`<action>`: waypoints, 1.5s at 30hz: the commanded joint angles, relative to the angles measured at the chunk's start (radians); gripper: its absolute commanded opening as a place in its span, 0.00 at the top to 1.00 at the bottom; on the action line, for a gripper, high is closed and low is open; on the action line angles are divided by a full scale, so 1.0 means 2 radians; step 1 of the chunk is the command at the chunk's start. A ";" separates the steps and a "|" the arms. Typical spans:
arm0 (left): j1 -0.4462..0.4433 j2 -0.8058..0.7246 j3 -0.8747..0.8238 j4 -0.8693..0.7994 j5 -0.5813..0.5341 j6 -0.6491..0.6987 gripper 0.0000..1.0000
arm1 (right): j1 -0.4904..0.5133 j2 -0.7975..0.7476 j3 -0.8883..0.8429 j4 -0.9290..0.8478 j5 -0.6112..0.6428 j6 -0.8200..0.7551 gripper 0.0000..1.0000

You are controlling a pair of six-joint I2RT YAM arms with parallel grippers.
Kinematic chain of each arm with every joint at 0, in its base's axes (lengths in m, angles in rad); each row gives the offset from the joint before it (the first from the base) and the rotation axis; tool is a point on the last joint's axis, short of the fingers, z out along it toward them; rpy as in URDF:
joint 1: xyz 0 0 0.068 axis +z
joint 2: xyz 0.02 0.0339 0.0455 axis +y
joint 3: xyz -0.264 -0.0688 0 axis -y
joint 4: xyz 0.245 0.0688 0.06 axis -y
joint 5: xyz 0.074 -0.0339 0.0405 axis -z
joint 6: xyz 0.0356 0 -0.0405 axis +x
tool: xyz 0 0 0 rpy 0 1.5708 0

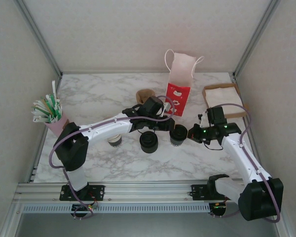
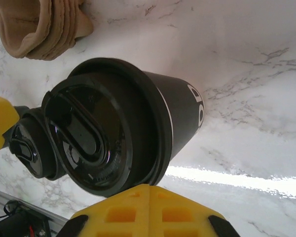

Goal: Pack the takeout coffee

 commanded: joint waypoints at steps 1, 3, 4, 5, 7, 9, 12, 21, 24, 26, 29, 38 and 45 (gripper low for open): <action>-0.004 -0.008 -0.010 0.018 0.014 0.006 0.65 | -0.004 0.015 0.004 0.017 -0.015 0.002 0.99; -0.004 -0.013 -0.016 0.019 0.014 0.004 0.65 | -0.004 0.022 0.007 0.019 -0.015 0.000 0.99; -0.005 -0.015 -0.020 0.021 0.014 0.003 0.65 | -0.004 0.027 0.010 0.020 -0.014 -0.001 0.99; -0.005 -0.016 -0.023 0.022 0.014 0.002 0.65 | -0.005 0.031 0.011 0.021 -0.014 -0.003 0.99; -0.005 -0.018 -0.028 0.025 0.014 0.001 0.65 | -0.005 0.039 0.014 0.024 -0.015 -0.004 0.99; -0.007 -0.020 -0.032 0.027 0.015 -0.001 0.65 | -0.007 0.047 0.018 0.025 -0.014 -0.007 0.99; -0.009 -0.020 -0.035 0.031 0.016 -0.003 0.65 | -0.008 0.059 0.027 0.027 -0.011 -0.011 0.99; -0.018 -0.017 -0.038 0.038 0.019 -0.008 0.65 | -0.011 0.097 0.052 0.036 -0.014 -0.021 0.99; -0.021 -0.019 -0.040 0.042 0.020 -0.012 0.65 | -0.012 0.111 0.062 0.041 -0.015 -0.022 0.99; -0.023 -0.024 -0.042 0.046 0.022 -0.016 0.64 | -0.013 0.121 0.070 0.044 -0.018 -0.024 0.99; -0.026 -0.030 -0.045 0.054 0.026 -0.022 0.64 | -0.013 0.136 0.082 0.048 -0.022 -0.026 0.99; -0.025 -0.058 -0.050 0.055 0.019 -0.030 0.60 | -0.014 0.128 0.094 0.030 0.000 -0.031 0.97; 0.003 -0.068 -0.043 0.028 0.015 -0.015 0.65 | -0.014 0.083 0.068 0.019 -0.004 -0.022 0.96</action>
